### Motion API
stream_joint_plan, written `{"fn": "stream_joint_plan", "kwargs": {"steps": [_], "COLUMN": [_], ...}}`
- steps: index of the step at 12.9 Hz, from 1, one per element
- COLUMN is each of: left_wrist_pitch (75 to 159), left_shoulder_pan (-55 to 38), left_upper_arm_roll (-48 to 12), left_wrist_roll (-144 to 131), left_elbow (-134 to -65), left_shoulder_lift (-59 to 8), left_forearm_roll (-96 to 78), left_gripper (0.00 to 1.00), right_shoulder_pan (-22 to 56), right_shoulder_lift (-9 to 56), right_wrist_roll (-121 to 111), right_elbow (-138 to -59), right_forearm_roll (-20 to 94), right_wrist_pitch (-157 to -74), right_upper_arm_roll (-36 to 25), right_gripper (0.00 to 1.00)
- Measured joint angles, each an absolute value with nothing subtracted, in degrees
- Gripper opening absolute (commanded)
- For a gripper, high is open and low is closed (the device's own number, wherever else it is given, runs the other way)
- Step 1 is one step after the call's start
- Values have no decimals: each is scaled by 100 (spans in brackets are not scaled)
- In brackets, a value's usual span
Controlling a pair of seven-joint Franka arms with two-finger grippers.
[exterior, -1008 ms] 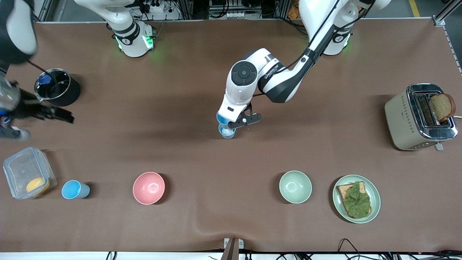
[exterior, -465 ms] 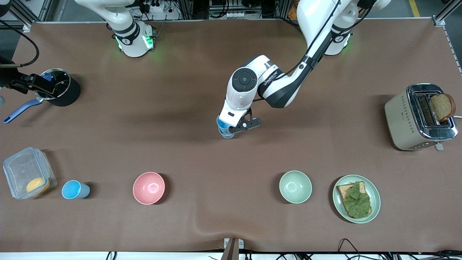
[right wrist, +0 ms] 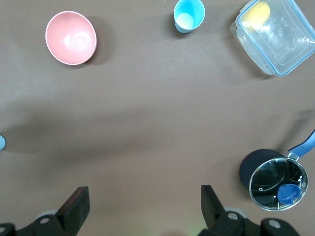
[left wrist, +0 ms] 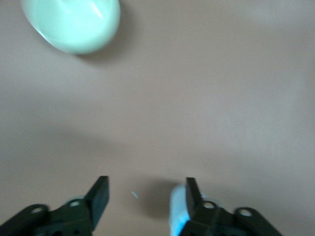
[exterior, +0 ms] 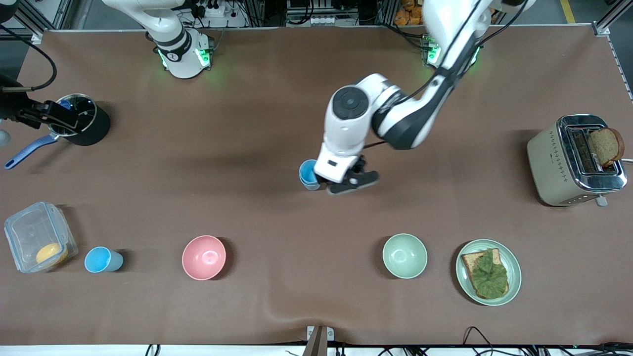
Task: Stack blue cups with both arms
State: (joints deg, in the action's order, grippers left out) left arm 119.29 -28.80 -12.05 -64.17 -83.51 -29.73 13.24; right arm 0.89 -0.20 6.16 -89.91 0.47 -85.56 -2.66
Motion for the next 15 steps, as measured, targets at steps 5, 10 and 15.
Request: {"fn": "stream_joint_plan", "kwargs": {"steps": [5, 10, 15], "left_wrist_pitch": [10983, 10271, 9594], "left_shoulder_pan": [-1746, -961, -716], "left_upper_arm_roll": [-1172, -1103, -355], "left_wrist_roll": [-5263, -3604, -1548], "left_elbow": [-8341, -8361, -8424], "left_shoulder_lift": [-1713, -1171, -542], "left_forearm_roll": [1490, 1151, 483], "left_gripper": [100, 100, 100], "right_shoulder_pan": [89, 89, 89], "right_shoulder_lift": [-7, -2, -1], "right_wrist_roll": [617, 617, 617], "right_elbow": [-8988, -8987, -8984], "right_forearm_roll": [47, 47, 47], "right_wrist_pitch": [-8551, -8459, -8447], "right_upper_arm_roll": [-258, -258, -257], "right_gripper": [100, 100, 100]}}
